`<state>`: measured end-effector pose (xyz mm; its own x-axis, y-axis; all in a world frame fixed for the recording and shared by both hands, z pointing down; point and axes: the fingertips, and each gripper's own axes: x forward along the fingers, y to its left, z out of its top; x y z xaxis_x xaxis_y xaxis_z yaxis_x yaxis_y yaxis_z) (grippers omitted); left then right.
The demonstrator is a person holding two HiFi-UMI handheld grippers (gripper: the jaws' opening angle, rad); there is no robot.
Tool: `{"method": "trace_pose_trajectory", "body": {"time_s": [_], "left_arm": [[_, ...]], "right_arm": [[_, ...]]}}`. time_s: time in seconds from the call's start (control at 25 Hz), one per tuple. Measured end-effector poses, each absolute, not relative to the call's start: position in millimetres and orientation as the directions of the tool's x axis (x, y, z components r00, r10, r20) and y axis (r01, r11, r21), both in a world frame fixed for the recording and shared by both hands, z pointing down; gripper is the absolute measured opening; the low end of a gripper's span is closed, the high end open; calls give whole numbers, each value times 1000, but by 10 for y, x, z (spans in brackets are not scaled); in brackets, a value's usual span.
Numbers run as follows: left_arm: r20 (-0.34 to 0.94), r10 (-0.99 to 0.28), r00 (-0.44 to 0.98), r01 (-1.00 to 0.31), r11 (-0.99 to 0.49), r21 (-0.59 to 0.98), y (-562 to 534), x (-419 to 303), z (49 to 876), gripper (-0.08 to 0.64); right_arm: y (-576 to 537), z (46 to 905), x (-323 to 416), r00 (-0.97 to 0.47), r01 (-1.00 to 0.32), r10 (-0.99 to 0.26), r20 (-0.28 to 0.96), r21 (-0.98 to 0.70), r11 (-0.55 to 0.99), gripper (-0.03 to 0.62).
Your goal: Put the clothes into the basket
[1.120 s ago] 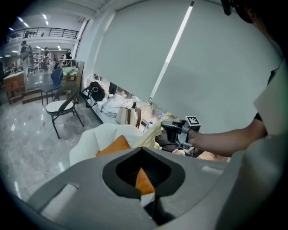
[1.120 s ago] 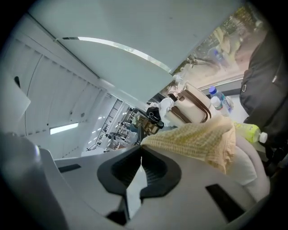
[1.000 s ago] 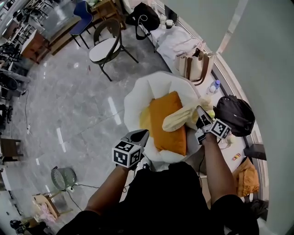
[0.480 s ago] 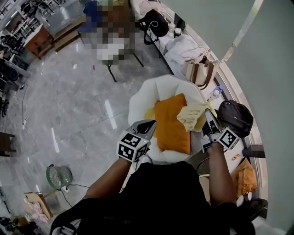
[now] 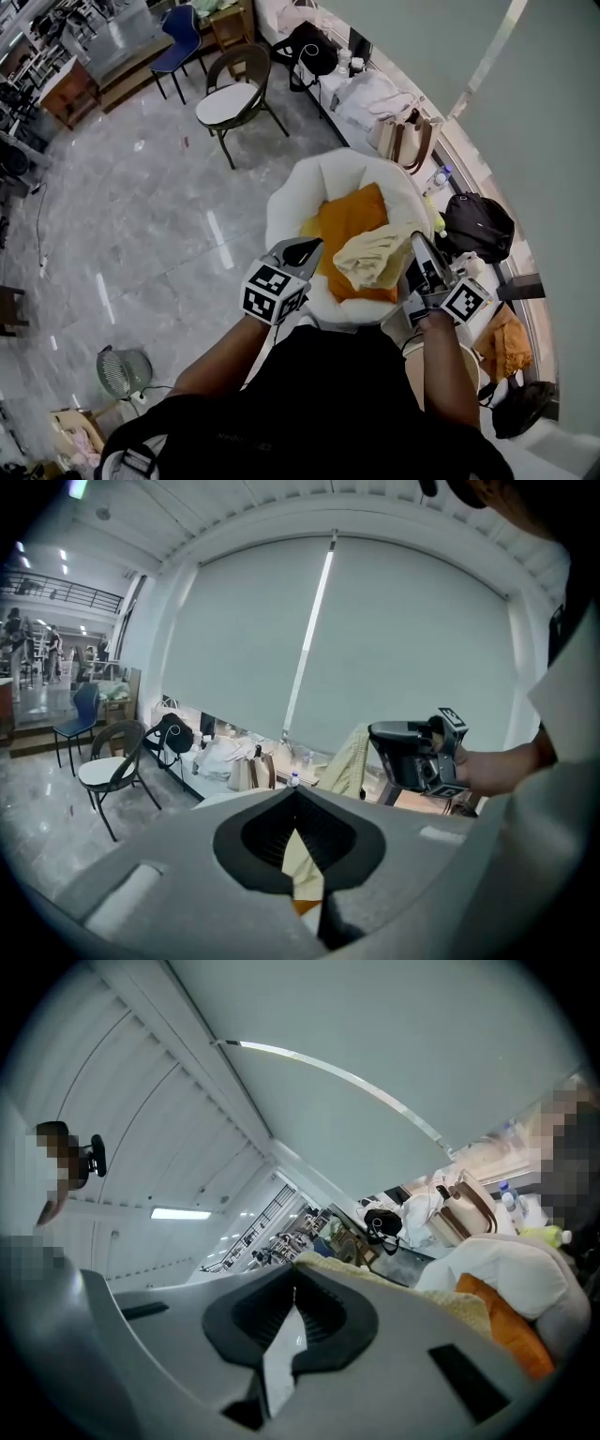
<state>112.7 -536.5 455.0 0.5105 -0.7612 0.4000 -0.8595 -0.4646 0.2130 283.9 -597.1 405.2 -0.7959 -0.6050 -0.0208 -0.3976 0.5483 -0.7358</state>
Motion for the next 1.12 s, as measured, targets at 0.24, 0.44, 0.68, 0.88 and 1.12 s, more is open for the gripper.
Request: {"method": "trace_pose_trajectory", "body": {"time_s": [0.24,0.44,0.68,0.88,1.12], "left_arm": [[405,-742,534,-844,-492,211,-5202,1045,4616,0],[372,-758,535,-844,-497,201,-5040,1069,4532,1],[367,-781,506,-863,-458,214,-4790,1053,4512,1],[363,-798,481,-876,-424,229,-4473,1073,4532,0],[368,-834,411,-908,-337,250,-3956,1154,4555,0]], "right_arm": [[-5478,4054,2565,-808,-391,-589,-25,-725,567,21],[-5205,4129,2432,-832,-395,-555,9,-711,581,21],[-4947,4070,2361,-869,-368,-494,22,-696,617,21],[-4675,4039,2376,-889,-339,-459,12,-691,639,21],[-4219,4068,2491,-915,-303,-403,17,-688,659,21]]}}
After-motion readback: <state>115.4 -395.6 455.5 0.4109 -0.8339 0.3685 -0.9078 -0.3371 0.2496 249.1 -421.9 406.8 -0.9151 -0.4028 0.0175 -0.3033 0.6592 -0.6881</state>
